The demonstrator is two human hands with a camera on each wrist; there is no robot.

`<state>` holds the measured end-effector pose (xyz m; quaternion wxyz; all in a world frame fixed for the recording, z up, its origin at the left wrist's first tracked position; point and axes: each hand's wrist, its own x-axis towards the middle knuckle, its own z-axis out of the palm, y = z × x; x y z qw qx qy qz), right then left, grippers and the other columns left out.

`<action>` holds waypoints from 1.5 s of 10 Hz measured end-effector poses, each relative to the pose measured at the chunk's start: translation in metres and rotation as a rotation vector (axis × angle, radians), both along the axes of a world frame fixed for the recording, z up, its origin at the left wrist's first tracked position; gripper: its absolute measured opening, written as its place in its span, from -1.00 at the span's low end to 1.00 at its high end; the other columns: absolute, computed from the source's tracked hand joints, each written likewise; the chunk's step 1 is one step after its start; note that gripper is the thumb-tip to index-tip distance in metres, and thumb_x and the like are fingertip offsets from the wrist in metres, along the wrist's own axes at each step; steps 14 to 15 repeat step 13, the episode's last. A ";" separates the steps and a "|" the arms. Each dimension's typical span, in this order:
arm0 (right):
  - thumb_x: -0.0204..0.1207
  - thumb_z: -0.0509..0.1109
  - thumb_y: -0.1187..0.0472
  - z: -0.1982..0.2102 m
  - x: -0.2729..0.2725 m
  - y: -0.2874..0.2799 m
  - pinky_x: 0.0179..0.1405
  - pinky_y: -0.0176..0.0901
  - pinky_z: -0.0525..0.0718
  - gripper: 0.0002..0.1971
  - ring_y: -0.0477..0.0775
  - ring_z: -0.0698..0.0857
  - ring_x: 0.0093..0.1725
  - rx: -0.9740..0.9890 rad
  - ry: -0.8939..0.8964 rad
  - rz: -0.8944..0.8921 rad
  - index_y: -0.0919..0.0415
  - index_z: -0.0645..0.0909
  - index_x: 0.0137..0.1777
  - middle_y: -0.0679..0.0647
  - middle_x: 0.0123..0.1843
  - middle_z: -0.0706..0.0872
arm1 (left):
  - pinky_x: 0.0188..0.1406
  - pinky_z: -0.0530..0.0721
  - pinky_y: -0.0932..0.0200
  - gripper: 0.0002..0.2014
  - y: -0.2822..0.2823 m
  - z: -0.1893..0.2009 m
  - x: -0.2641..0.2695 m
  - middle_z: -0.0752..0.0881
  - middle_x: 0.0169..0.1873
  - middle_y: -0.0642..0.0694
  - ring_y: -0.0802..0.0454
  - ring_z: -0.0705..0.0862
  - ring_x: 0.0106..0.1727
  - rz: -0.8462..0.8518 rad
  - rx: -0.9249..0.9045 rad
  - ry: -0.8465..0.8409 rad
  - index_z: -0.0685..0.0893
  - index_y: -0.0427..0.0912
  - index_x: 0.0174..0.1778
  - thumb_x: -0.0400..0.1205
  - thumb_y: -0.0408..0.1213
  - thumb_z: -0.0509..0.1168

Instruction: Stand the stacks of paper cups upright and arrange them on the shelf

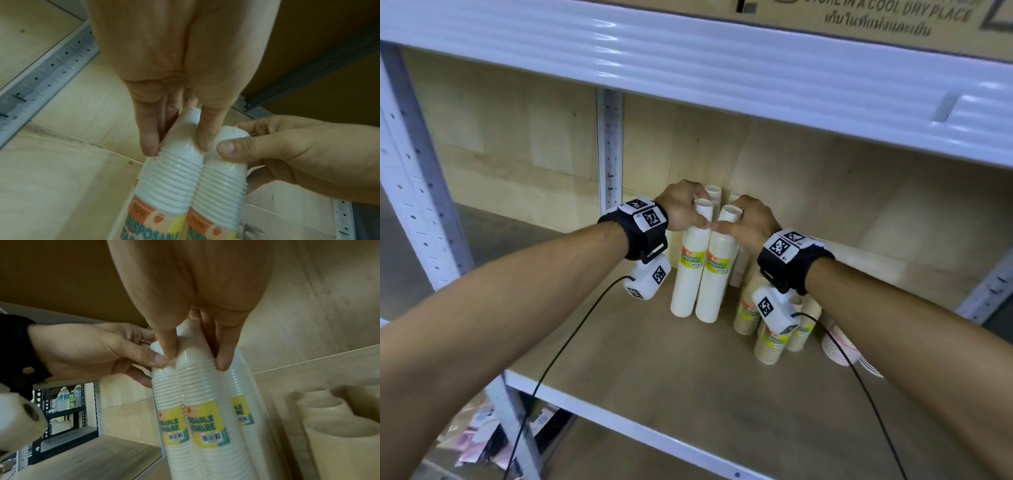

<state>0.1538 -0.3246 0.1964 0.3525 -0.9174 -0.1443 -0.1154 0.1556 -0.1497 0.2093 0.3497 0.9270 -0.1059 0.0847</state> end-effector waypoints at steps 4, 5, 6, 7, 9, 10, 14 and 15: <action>0.39 0.57 0.00 -0.013 0.005 -0.005 -0.02 -0.16 0.54 -0.45 0.10 0.66 0.20 0.001 0.026 -0.056 0.19 0.55 0.32 0.08 0.24 0.69 | -0.12 0.52 0.19 -0.49 -0.007 -0.016 0.007 0.66 0.08 -0.06 -0.04 0.63 0.01 -0.003 0.016 -0.028 0.59 -0.08 0.33 0.47 -0.21 0.55; 0.36 0.59 -0.01 -0.013 0.007 -0.005 -0.01 -0.16 0.57 -0.42 0.09 0.67 0.20 0.024 0.041 -0.057 0.18 0.56 0.34 0.07 0.25 0.70 | -0.09 0.52 0.18 -0.46 -0.007 -0.016 0.009 0.63 0.06 -0.03 -0.03 0.61 0.01 0.002 0.020 -0.029 0.57 -0.10 0.38 0.48 -0.21 0.55; 0.36 0.60 -0.01 -0.012 0.006 -0.005 -0.03 -0.17 0.57 -0.42 0.05 0.68 0.16 0.042 0.041 -0.065 0.17 0.56 0.34 0.05 0.25 0.70 | -0.09 0.50 0.19 -0.46 -0.007 -0.015 0.011 0.62 0.04 -0.03 -0.02 0.60 0.00 0.008 0.023 -0.039 0.57 -0.10 0.38 0.48 -0.21 0.54; 0.37 0.60 0.00 -0.011 0.005 -0.006 -0.07 -0.20 0.53 -0.45 0.04 0.67 0.12 0.038 0.038 -0.063 0.17 0.58 0.31 0.05 0.21 0.71 | -0.10 0.49 0.20 -0.45 -0.008 -0.016 0.013 0.63 0.07 -0.06 -0.02 0.60 -0.01 0.012 0.029 -0.042 0.56 -0.09 0.39 0.48 -0.20 0.54; 0.40 0.60 0.00 -0.003 -0.001 -0.007 -0.10 -0.24 0.46 -0.42 -0.06 0.57 0.03 0.053 0.026 -0.070 0.19 0.55 0.36 0.01 0.19 0.67 | -0.04 0.56 0.18 -0.46 -0.008 -0.011 0.012 0.68 0.19 -0.12 -0.06 0.65 0.10 0.012 0.034 -0.052 0.57 -0.08 0.37 0.48 -0.21 0.54; 0.38 0.60 -0.05 0.002 -0.006 -0.006 -0.17 -0.30 0.46 -0.40 -0.02 0.62 0.06 0.034 0.030 -0.082 0.19 0.55 0.35 0.01 0.15 0.68 | 0.02 0.57 0.16 -0.49 -0.006 -0.008 0.010 0.66 0.24 -0.09 -0.03 0.63 0.16 0.017 0.039 -0.061 0.59 -0.05 0.35 0.48 -0.21 0.53; 0.52 0.38 -0.26 0.013 -0.027 -0.023 0.07 -0.19 0.55 -0.36 0.10 0.66 0.24 0.054 0.022 -0.119 0.17 0.50 0.44 0.10 0.32 0.66 | 0.12 0.59 0.15 -0.61 -0.002 0.006 -0.013 0.61 0.27 -0.10 -0.01 0.63 0.25 0.055 -0.093 -0.275 0.65 0.00 0.31 0.56 -0.08 0.46; 0.52 0.38 -0.26 0.013 -0.027 -0.023 0.07 -0.19 0.55 -0.36 0.10 0.66 0.24 0.054 0.022 -0.119 0.17 0.50 0.44 0.10 0.32 0.66 | 0.12 0.59 0.15 -0.61 -0.002 0.006 -0.013 0.61 0.27 -0.10 -0.01 0.63 0.25 0.055 -0.093 -0.275 0.65 0.00 0.31 0.56 -0.08 0.46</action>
